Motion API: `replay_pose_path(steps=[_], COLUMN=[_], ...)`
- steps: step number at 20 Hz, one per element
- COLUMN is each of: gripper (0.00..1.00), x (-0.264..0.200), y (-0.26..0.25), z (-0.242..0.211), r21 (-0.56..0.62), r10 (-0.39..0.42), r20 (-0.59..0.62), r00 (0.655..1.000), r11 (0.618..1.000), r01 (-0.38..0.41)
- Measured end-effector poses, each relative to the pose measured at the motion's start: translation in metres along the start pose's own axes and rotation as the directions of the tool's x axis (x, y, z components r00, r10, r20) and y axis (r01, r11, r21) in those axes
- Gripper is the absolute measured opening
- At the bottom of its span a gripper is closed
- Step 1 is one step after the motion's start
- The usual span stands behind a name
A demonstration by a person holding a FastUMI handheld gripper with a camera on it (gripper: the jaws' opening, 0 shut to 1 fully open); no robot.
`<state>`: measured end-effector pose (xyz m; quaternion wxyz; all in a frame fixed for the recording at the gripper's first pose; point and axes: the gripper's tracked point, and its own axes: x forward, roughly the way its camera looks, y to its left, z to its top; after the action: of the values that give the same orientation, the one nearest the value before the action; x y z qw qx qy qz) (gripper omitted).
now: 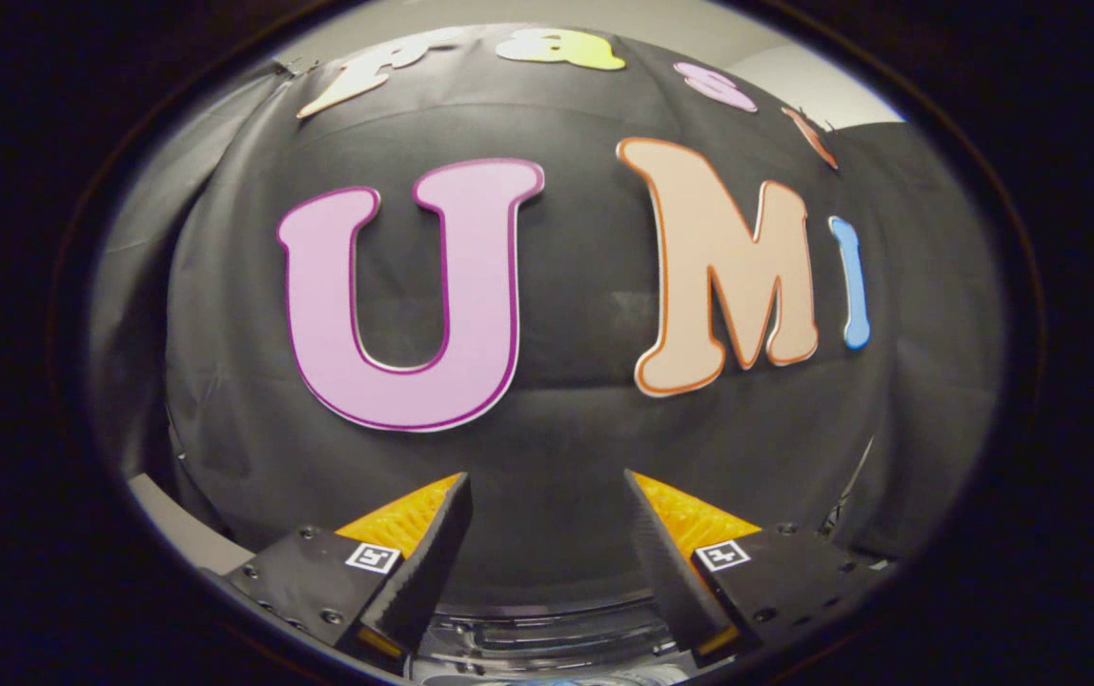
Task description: Put the clothes into the washing machine and then close the washing machine lid.
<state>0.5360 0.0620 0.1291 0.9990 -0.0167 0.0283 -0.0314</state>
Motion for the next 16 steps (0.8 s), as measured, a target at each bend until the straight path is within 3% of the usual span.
replay_pose_path(steps=[2, 4, 5, 6, 7, 8, 10, 16], gripper=[0.96, 0.96, 0.96, 0.96, 0.96, 0.96, 0.96, 0.96], x=[0.012, 0.023, 0.023, 0.032, 0.036, 0.04, 0.041, 0.017], y=[0.005, 0.016, 0.022, 0.025, 0.033, 0.028, 0.027, 0.023], z=[-0.013, -0.063, -0.086, -0.096, -0.107, -0.112, -0.119, -0.11], r21=[-0.078, -0.149, -0.111, 0.003, 0.009, -0.071, -0.018, -0.043], r10=[0.015, 0.041, 0.087, 0.098, 0.117, 0.141, 0.139, 0.139], r20=[0.03, -0.088, -0.175, -0.106, -0.062, -0.071, -0.083, -0.051], r00=[0.999, 0.995, 0.981, 0.99, 0.991, 0.987, 0.987, 0.989], r11=[0.997, 0.987, 0.988, 0.995, 0.993, 0.987, 0.99, 0.989], r01=[-0.012, -0.054, -0.108, -0.098, -0.117, -0.146, -0.141, -0.141])
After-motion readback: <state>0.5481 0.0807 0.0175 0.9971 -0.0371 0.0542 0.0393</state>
